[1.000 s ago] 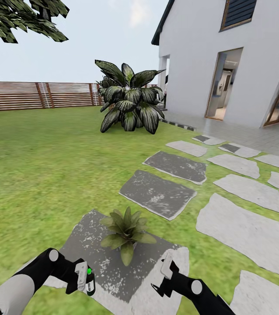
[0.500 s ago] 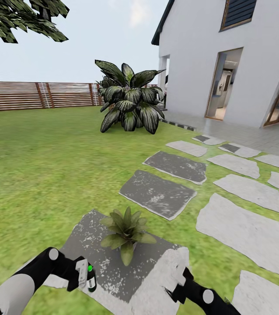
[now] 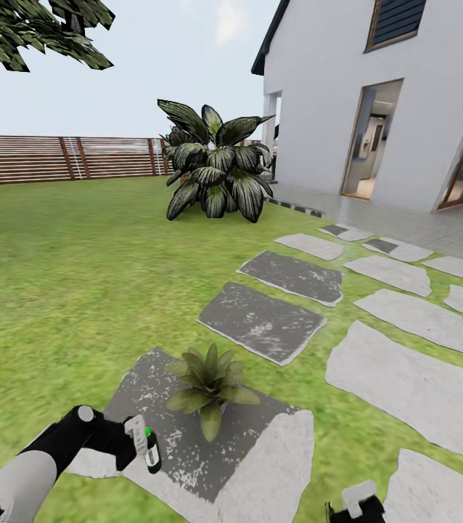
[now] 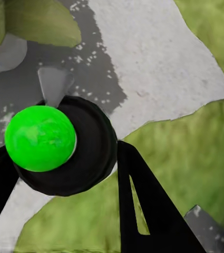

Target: Pick up the pesticide atomizer in the garden and spray insectifuge to fully cover both potted plants in the garden.

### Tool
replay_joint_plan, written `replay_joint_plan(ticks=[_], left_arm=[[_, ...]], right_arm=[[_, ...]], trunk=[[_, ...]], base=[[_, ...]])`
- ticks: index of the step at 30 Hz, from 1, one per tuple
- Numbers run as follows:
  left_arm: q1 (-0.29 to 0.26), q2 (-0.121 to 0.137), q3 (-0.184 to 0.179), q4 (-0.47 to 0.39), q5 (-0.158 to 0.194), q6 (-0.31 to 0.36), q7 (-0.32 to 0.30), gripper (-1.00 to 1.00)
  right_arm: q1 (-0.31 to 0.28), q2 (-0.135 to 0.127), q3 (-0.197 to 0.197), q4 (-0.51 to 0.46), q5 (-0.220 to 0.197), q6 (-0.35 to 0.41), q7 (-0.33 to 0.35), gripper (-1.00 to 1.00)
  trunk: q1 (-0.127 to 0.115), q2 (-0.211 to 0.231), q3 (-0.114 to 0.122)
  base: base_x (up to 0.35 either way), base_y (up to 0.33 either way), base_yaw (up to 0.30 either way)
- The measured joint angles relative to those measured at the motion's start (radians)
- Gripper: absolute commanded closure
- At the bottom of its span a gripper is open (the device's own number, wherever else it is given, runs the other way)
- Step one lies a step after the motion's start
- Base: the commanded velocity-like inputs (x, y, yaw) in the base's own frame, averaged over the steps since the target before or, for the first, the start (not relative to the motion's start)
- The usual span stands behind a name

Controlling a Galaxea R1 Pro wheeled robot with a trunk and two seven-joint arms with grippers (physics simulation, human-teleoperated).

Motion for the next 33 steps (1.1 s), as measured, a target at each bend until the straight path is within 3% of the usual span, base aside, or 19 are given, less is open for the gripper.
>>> replay_joint_plan(ticks=[2, 5, 10, 24, 28, 33], left_arm=[[-0.001, 0.003, 0.027, 0.000, -0.001, 0.059, 0.014, 1.00], [-0.001, 0.011, 0.040, 0.002, -0.004, 0.130, 0.055, 1.00], [-0.001, 0.009, 0.043, 0.001, -0.007, 0.251, 0.082, 1.00], [0.001, 0.002, 0.047, 0.008, -0.008, 0.410, 0.232, 1.00], [0.000, -0.001, 0.046, 0.002, -0.005, 0.538, 0.241, 1.00], [0.000, -0.020, 0.047, 0.002, -0.002, 0.591, 0.235, 1.00]], right_arm=[[0.001, -0.003, -0.016, 0.006, -0.135, -0.002, -0.007, -1.00], [0.001, -0.002, -0.021, 0.008, -0.218, -0.003, -0.008, -1.00], [0.001, -0.001, -0.021, 0.009, -0.234, -0.003, -0.009, -1.00], [0.002, 0.005, -0.026, 0.010, -0.242, -0.006, -0.009, -1.00], [0.003, 0.005, -0.026, 0.010, -0.242, -0.006, -0.005, -1.00], [0.003, -0.001, -0.027, 0.009, -0.242, -0.006, -0.008, -1.00]], trunk=[[0.000, 0.000, 0.000], [0.000, 0.000, 0.000], [0.000, 0.000, 0.000], [0.000, 0.000, 0.000], [0.000, 0.000, 0.000], [0.000, 0.000, 0.000]], base=[[0.000, 0.000, 0.000], [0.000, 0.000, 0.000], [0.000, 0.000, 0.000], [0.000, 0.000, 0.000], [0.000, 0.000, 0.000], [0.000, 0.000, 0.000]])
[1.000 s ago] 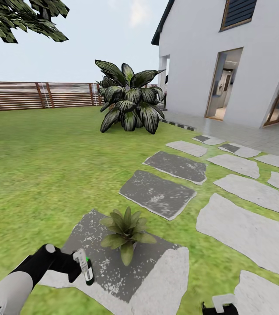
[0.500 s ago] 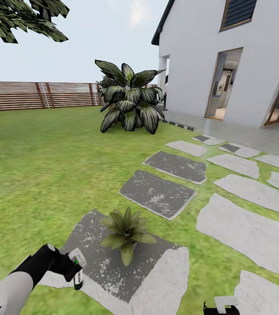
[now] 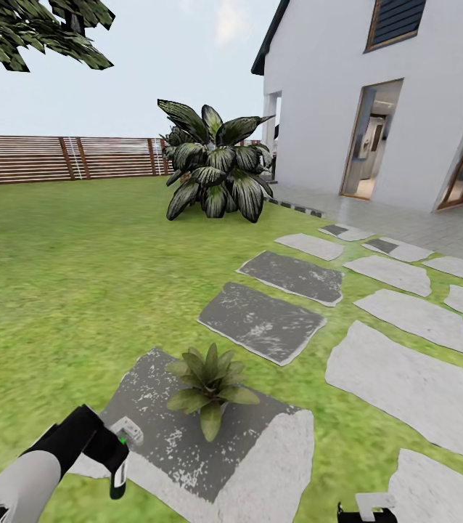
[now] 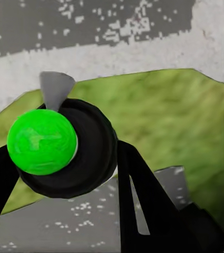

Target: Pick up the pesticide atomizer in the garden and spray insectifuge to fully cover both potted plants in the garden.

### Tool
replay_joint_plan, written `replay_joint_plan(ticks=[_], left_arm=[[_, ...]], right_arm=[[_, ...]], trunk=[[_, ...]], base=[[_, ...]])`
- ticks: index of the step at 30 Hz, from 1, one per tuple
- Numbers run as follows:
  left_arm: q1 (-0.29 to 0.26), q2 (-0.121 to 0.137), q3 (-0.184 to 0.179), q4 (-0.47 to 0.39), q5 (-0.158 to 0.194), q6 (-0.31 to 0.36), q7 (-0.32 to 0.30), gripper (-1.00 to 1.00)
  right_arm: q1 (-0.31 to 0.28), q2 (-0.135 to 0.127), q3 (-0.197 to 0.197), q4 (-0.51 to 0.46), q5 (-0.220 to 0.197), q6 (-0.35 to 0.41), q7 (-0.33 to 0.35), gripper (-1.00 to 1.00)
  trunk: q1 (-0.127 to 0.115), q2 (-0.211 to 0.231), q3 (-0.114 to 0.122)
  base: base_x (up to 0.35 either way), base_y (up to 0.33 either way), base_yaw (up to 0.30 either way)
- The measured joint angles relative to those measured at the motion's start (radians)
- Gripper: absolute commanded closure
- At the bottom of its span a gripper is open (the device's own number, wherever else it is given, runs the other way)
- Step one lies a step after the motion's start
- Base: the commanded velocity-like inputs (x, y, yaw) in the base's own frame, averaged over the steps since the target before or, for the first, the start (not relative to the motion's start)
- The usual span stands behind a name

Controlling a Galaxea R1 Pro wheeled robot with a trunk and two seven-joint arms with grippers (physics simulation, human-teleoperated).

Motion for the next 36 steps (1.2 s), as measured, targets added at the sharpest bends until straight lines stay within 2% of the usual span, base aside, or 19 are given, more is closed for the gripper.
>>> replay_joint_plan(ticks=[3, 6, 10, 13, 26, 31, 36], left_arm=[[0.000, -0.012, -0.001, 0.000, -0.002, 0.018, -0.001, 1.00], [-0.001, -0.015, -0.004, -0.002, -0.002, 0.072, 0.000, 1.00], [-0.001, -0.019, -0.005, -0.003, 0.000, 0.108, 0.000, 1.00], [-0.002, -0.022, -0.005, -0.003, 0.000, 0.114, 0.000, 1.00], [-0.002, -0.038, -0.012, -0.003, -0.008, 0.156, 0.004, 1.00], [0.000, -0.036, -0.017, -0.002, -0.014, 0.159, 0.004, 1.00], [0.003, -0.023, -0.022, 0.001, -0.018, 0.183, 0.001, 1.00]], right_arm=[[0.000, -0.003, 0.000, 0.000, 0.000, 0.000, -0.002, -1.00], [0.000, -0.004, -0.004, -0.001, -0.001, 0.000, -0.004, -1.00], [0.000, -0.004, -0.059, -0.006, -0.001, 0.004, -0.006, -1.00], [0.000, 0.000, -0.079, -0.009, 0.001, 0.006, -0.003, -1.00], [0.000, -0.005, -0.084, 0.001, 0.006, 0.005, -0.001, -1.00], [0.000, -0.004, -0.084, 0.001, 0.006, 0.005, -0.001, -1.00], [0.001, -0.003, -0.084, 0.000, 0.005, 0.005, -0.003, -1.00]], trunk=[[0.000, 0.000, 0.000], [0.000, 0.000, 0.000], [0.000, 0.000, 0.000], [0.000, 0.000, 0.000], [0.000, 0.000, 0.000], [0.000, 0.000, 0.000], [0.000, 0.000, -0.002]], base=[[0.000, 0.000, 0.000], [0.000, 0.000, 0.000], [0.070, 0.000, 0.000], [0.264, 0.000, 0.000], [0.306, -0.080, 0.000], [0.144, -0.075, 0.000], [0.006, -0.003, 0.062]])
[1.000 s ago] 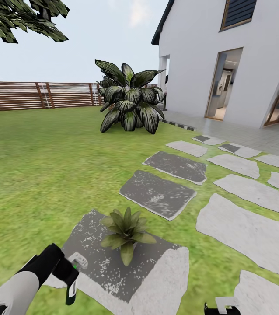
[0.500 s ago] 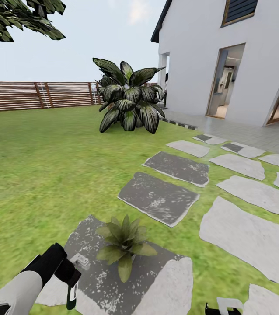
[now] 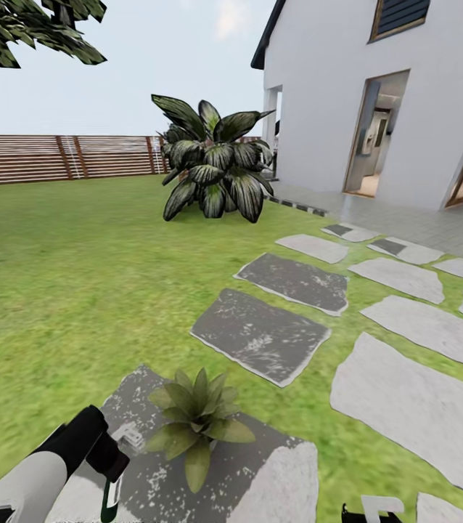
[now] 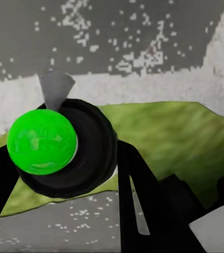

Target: Pick up the pesticide atomizer in the garden and spray insectifuge to fully cover both potted plants in the garden.

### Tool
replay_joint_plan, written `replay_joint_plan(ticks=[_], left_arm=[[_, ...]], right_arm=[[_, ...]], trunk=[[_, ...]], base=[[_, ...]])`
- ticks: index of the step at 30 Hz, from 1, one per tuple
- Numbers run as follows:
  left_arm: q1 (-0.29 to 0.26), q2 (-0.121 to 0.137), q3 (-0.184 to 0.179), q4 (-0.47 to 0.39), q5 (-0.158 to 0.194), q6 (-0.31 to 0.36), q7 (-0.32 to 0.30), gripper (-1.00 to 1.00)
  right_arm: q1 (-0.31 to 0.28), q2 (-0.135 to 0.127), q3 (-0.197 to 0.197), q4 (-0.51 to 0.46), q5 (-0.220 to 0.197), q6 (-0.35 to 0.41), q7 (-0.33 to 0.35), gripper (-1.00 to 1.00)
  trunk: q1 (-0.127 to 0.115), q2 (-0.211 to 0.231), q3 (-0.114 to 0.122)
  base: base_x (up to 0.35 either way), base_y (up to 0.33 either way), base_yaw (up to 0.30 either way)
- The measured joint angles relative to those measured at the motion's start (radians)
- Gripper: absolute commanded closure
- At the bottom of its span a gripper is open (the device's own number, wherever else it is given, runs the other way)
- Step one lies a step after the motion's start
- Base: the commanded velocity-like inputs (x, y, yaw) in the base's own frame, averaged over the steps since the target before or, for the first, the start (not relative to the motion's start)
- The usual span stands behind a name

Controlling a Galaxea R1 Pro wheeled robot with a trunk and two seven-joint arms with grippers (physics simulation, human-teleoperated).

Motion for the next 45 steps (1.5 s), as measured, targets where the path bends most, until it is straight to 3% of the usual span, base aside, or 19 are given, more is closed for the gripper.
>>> replay_joint_plan(ticks=[7, 14, 16, 19, 21, 23, 28, 39, 45], left_arm=[[0.008, 0.015, -0.004, 0.010, -0.086, 0.015, -0.003, 1.00], [0.002, 0.016, 0.000, 0.012, -0.097, 0.015, -0.007, 1.00], [-0.003, 0.017, 0.001, 0.010, -0.100, 0.016, -0.047, 1.00], [-0.006, 0.016, -0.009, -0.001, -0.167, 0.016, -0.135, 1.00], [-0.009, 0.015, -0.016, -0.004, -0.246, 0.017, -0.185, 1.00], [-0.006, 0.016, -0.017, -0.004, -0.278, 0.016, -0.202, 1.00], [-0.010, 0.014, -0.009, -0.005, -0.288, 0.014, -0.203, 1.00], [-0.013, 0.015, -0.014, -0.107, -0.292, 0.019, -0.207, 1.00], [-0.012, 0.014, -0.015, -0.110, -0.292, 0.029, -0.207, 1.00]], right_arm=[[0.000, -0.002, -0.001, 0.000, 0.000, 0.000, 0.003, -1.00], [0.000, 0.004, 0.000, -0.003, 0.000, -0.001, 0.006, -1.00], [0.000, 0.000, 0.000, -0.002, 0.000, -0.002, 0.006, -1.00], [-0.001, -0.003, 0.000, -0.002, 0.000, -0.002, 0.006, -1.00], [0.000, -0.003, 0.001, -0.001, 0.000, -0.001, 0.016, -1.00], [0.000, -0.002, 0.002, 0.000, 0.001, -0.001, 0.073, -1.00], [0.000, -0.002, 0.000, 0.000, 0.001, -0.001, 0.135, -1.00], [0.000, -0.002, -0.001, -0.002, -0.001, -0.001, 0.136, -1.00], [0.000, -0.002, -0.002, -0.002, -0.002, -0.001, 0.136, -1.00]], trunk=[[0.000, 0.000, -0.003], [0.000, 0.000, -0.003], [0.000, 0.000, -0.003], [0.000, 0.000, -0.003], [0.000, 0.000, -0.003], [0.000, 0.000, -0.003], [0.000, 0.000, -0.003], [0.000, 0.000, -0.006], [0.023, -0.042, -0.034]], base=[[0.000, 0.000, 0.037], [0.000, 0.000, 0.000], [0.000, 0.000, 0.000], [0.000, 0.000, 0.000], [0.000, 0.000, 0.000], [0.000, 0.000, 0.000], [0.079, 0.072, 0.000], [0.027, 0.025, 0.000], [0.000, 0.000, 0.000]])
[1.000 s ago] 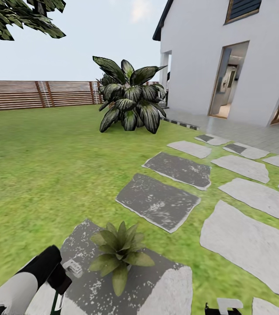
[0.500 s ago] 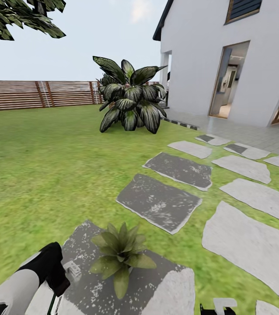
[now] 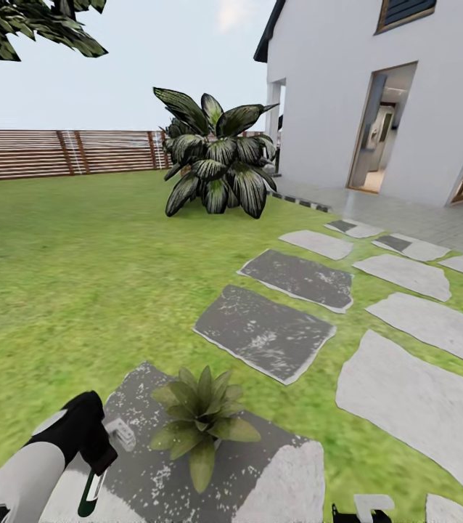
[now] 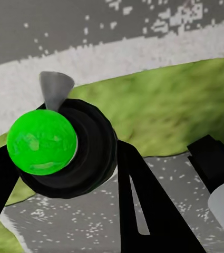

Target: Pick up the pesticide atomizer in the garden and spray insectifuge to fully cover both potted plants in the garden.

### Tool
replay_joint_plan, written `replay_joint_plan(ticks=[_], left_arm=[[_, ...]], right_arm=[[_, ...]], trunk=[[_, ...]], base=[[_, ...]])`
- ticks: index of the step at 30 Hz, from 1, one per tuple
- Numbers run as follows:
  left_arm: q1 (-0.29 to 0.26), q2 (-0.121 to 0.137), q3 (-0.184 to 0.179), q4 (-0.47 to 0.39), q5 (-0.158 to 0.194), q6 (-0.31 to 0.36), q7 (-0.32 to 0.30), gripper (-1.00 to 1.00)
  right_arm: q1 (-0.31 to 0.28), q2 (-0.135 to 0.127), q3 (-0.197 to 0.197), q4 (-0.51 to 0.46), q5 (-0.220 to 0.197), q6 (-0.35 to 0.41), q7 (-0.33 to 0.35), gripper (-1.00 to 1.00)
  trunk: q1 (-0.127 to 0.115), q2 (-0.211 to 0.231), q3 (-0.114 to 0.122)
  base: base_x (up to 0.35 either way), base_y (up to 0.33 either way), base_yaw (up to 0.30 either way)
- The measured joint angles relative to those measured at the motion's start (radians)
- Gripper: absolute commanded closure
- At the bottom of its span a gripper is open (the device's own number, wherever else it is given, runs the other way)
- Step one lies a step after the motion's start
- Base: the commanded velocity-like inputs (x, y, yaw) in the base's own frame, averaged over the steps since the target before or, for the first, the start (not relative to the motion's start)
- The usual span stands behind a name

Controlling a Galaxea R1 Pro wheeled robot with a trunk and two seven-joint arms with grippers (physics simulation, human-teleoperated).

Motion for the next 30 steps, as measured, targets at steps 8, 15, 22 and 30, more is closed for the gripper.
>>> replay_joint_plan(ticks=[8, 15, 22, 30], left_arm=[[0.002, 0.002, -0.001, 0.000, 0.000, 0.000, 0.000, 1.00], [-0.003, -0.001, 0.002, -0.002, 0.001, 0.000, -0.001, 1.00], [-0.096, -0.040, -0.014, -0.035, 0.003, 0.091, -0.016, 1.00], [-0.113, -0.053, -0.147, -0.044, -0.005, 0.101, -0.139, 1.00]], right_arm=[[0.000, 0.000, 0.000, 0.000, 0.000, 0.000, 0.000, -1.00], [0.000, 0.000, -0.001, 0.000, 0.000, 0.000, 0.000, -1.00], [0.000, -0.001, -0.001, 0.000, 0.001, -0.001, 0.000, -1.00], [0.000, -0.002, -0.001, -0.002, 0.000, -0.001, 0.000, -1.00]], trunk=[[0.027, -0.049, -0.032], [0.027, -0.049, -0.033], [0.027, -0.049, -0.033], [0.027, -0.049, -0.033]], base=[[0.000, 0.000, 0.000], [0.000, 0.000, 0.000], [0.000, 0.000, 0.000], [0.000, 0.000, 0.003]])
